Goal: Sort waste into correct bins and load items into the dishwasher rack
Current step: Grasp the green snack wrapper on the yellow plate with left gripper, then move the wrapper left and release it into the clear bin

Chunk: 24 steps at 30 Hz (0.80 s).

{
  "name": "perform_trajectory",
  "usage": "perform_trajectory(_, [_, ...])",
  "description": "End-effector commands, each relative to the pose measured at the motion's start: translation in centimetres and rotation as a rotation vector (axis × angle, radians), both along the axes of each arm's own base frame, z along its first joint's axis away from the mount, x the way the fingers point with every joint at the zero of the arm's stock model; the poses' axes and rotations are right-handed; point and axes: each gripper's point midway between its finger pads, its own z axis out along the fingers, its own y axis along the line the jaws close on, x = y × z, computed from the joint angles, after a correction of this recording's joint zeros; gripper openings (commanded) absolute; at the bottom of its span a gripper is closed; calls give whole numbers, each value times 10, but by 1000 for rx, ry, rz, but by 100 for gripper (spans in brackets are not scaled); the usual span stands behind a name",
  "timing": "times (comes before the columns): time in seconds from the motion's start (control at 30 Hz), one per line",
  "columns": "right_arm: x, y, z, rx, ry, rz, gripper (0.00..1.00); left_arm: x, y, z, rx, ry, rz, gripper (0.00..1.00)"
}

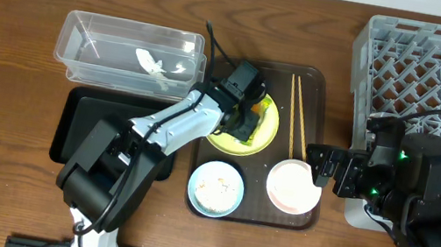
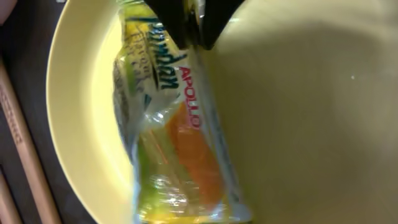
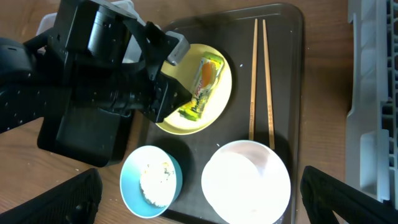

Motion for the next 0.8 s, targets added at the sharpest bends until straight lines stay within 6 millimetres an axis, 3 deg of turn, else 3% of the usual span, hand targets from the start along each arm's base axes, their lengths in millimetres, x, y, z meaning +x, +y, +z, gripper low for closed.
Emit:
perform_trajectory(0.0, [1, -3, 7, 2, -16, -18, 99, -3, -1, 0, -3, 12, -12, 6])
perform_trajectory(0.1, [0, -3, 5, 0, -8, -18, 99, 1, -1, 22, -28, -26, -7, 6])
perform_trajectory(0.27, [-2, -5, 2, -13, 8, -21, 99, 14, 8, 89, -107, -160, 27, 6])
perform_trajectory(0.37, [-2, -6, 2, -17, 8, -25, 99, 21, 27, 126, -128, -242, 77, 6])
perform_trajectory(0.43, [-2, -6, 2, -17, 7, -25, 99, 29, 51, 145, -108, -298, 138, 6])
perform_trajectory(0.5, [-3, -6, 2, -17, 8, -25, 99, 38, 79, 153, -59, -335, 213, 6])
perform_trajectory(0.63, [-3, -6, 2, -17, 8, -25, 99, 54, 132, 145, 21, -331, 347, 6])
perform_trajectory(0.77, [-2, -6, 2, -17, 7, -26, 99, 69, 163, 140, 24, -333, 424, 10])
